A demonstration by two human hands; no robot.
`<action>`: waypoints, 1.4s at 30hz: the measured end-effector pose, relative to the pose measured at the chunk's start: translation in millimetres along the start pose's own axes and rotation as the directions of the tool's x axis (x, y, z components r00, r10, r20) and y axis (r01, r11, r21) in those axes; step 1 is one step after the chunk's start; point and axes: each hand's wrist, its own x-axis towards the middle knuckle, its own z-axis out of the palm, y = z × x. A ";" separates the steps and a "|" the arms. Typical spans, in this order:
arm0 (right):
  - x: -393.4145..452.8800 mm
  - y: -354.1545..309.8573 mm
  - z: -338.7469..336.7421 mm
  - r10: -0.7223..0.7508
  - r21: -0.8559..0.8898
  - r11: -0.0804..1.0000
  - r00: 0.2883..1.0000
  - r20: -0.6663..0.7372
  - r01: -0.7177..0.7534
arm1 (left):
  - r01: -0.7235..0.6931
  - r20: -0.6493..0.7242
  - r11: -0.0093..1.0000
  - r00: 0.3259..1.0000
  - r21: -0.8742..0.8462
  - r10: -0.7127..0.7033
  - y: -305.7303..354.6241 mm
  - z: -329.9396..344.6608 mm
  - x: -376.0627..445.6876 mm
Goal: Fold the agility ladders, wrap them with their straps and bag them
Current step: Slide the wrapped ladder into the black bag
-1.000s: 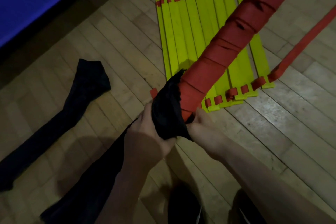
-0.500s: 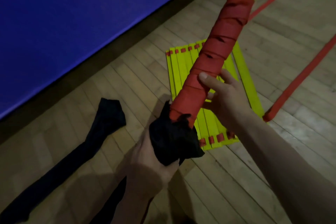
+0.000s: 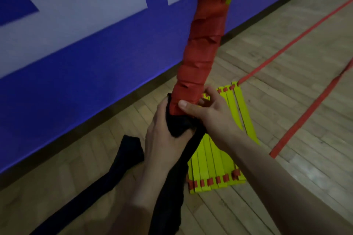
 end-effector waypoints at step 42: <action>-92.6 -353.7 211.1 -0.489 -0.188 0.857 0.873 0.000 0.480 | -0.227 -0.355 0.851 0.933 -0.473 0.051 329.8 -250.9 40.2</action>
